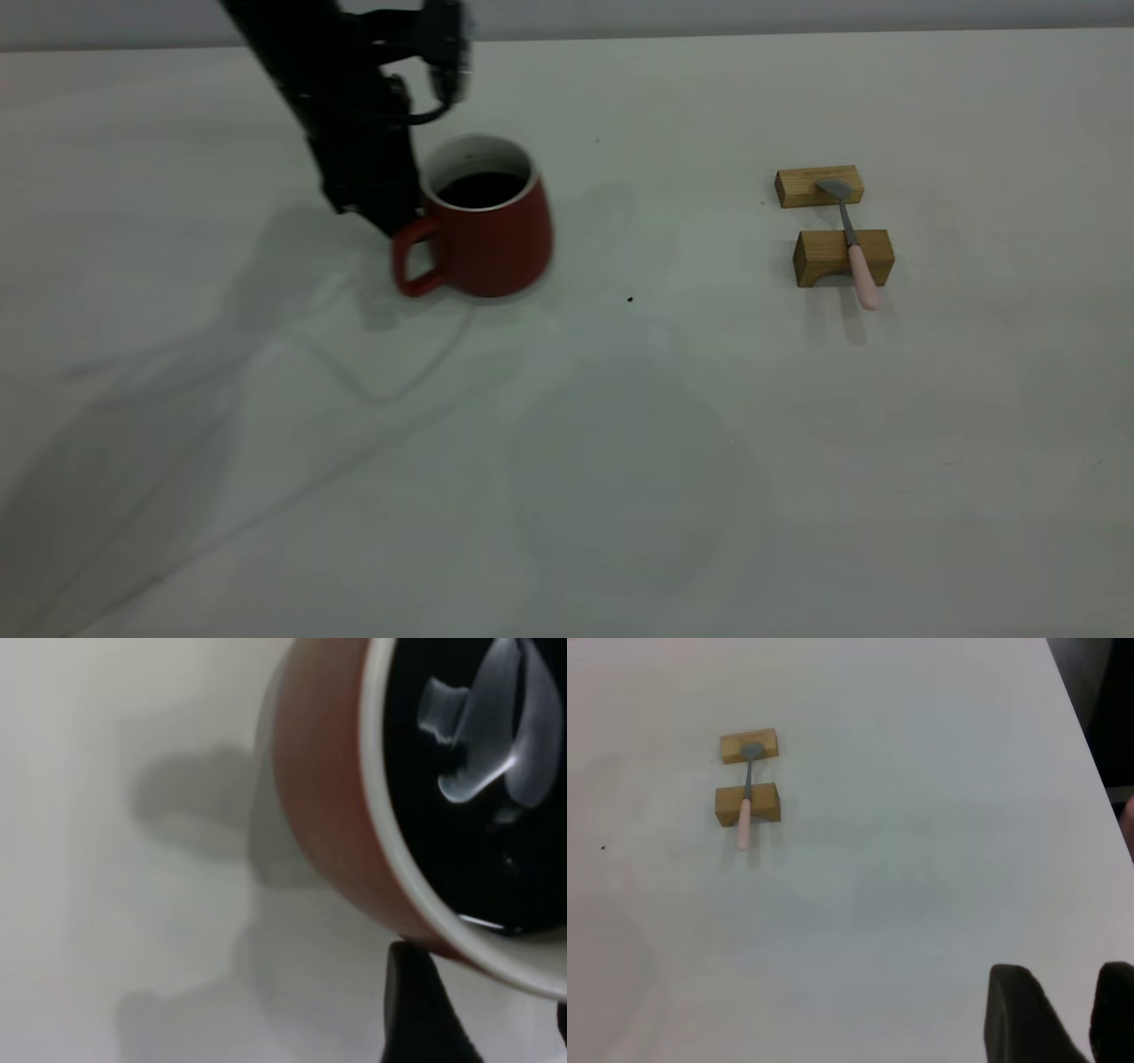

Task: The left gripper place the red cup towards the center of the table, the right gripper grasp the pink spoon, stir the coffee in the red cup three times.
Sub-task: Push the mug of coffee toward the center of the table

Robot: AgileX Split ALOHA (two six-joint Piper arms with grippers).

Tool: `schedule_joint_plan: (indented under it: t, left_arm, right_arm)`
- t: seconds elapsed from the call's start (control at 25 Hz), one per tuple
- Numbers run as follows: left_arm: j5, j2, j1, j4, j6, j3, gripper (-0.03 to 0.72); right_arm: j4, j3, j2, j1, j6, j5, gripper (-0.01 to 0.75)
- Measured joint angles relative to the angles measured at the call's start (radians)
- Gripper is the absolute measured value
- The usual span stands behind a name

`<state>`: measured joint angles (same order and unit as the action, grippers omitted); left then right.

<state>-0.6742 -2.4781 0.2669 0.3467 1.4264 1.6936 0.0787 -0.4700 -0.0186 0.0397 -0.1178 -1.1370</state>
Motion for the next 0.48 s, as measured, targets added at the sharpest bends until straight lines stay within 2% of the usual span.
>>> schedule_joint_plan:
  t: [0.24, 0.48]
  left_arm:
    - [0.073, -0.008, 0.076, 0.012, -0.044, 0.0, 0.446]
    - [0.091, -0.008, 0.091, 0.052, -0.047, 0.0, 0.446]
  right_arm:
    - [0.0, 0.0, 0.0, 0.0, 0.0, 0.0, 0.238]
    - [0.0, 0.0, 0.0, 0.0, 0.0, 0.0, 0.238]
